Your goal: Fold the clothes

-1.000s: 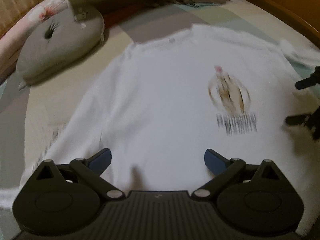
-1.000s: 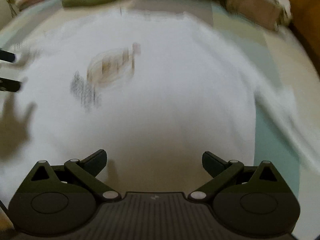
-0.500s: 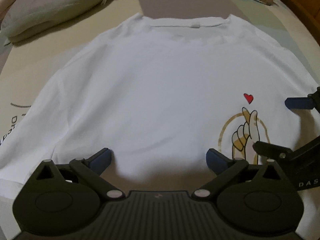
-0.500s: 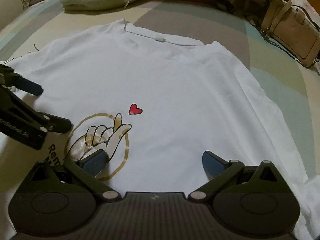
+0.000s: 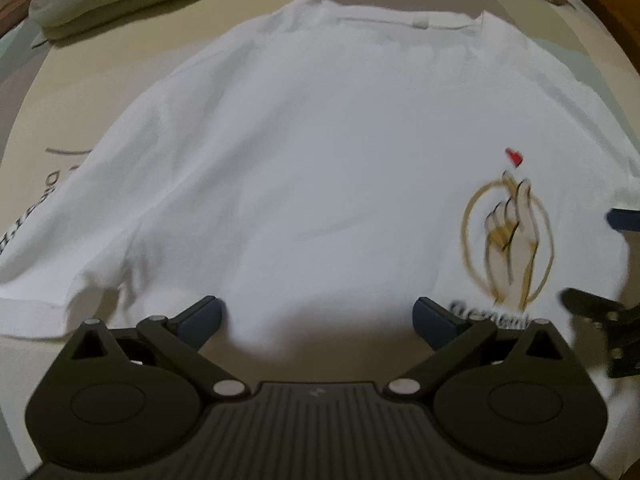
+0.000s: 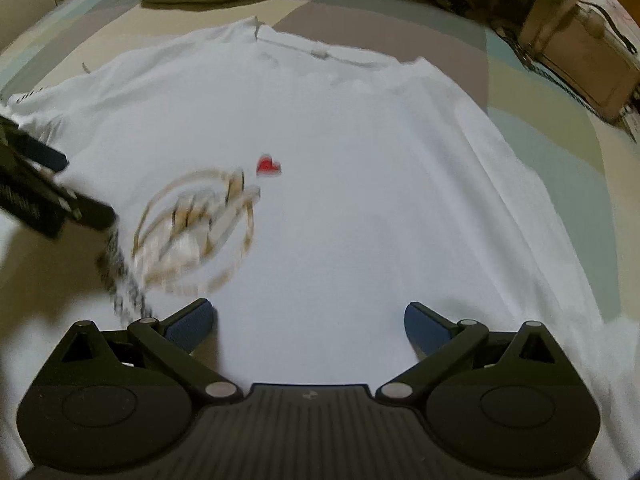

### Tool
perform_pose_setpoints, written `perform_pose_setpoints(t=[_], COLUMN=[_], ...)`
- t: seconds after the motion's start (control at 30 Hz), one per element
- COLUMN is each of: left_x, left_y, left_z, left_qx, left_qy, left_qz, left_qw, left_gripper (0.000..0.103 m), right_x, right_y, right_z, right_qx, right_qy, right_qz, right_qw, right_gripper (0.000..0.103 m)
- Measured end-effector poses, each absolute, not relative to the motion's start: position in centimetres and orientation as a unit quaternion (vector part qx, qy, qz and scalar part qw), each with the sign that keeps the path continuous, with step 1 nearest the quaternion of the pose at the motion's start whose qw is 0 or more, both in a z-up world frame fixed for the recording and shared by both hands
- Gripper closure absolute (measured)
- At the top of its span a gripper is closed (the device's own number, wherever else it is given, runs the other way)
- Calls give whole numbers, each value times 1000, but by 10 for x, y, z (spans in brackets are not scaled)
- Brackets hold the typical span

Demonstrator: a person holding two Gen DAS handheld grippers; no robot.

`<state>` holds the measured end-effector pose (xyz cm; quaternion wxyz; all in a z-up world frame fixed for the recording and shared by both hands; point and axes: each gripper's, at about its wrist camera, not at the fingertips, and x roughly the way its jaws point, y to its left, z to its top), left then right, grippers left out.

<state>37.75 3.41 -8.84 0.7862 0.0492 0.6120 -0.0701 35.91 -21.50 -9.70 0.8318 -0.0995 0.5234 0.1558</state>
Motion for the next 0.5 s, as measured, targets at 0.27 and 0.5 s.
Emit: perform_pose_setpoints(t=[0.27,0.5], left_x=[421,466], left_y=[43,55], left_z=[-75,-87], left_qx=[4,-3], left_qy=[568,526], left_qz=[-113,-108], left_qw=[815,844], left_gripper=[4,3], right_x=[346,360], right_y=[-220,-223], right_z=[-95,-91], right_qx=[-100,-59], right_qy=[516,535], right_qz=[158,126], right_qw=[836,834], right_gripper=[0,0])
